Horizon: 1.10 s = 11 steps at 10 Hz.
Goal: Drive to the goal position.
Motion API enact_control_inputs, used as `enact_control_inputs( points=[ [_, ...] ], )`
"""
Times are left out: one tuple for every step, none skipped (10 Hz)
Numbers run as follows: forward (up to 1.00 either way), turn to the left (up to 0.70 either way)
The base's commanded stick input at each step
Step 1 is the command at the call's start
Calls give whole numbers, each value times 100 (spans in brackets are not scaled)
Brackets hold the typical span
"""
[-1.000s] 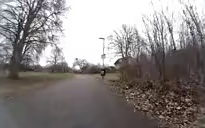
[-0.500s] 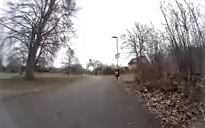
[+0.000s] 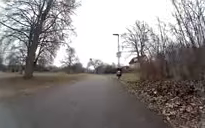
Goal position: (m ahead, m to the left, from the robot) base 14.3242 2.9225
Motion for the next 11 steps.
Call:
enact_control_inputs(
  points=[
    [100, 0],
    [100, 0],
    [100, 0],
    [100, 0],
    [100, 0],
    [100, 0],
    [100, 0],
    [100, 0],
    [100, 0],
    [100, 0],
    [100, 0]
  ],
)
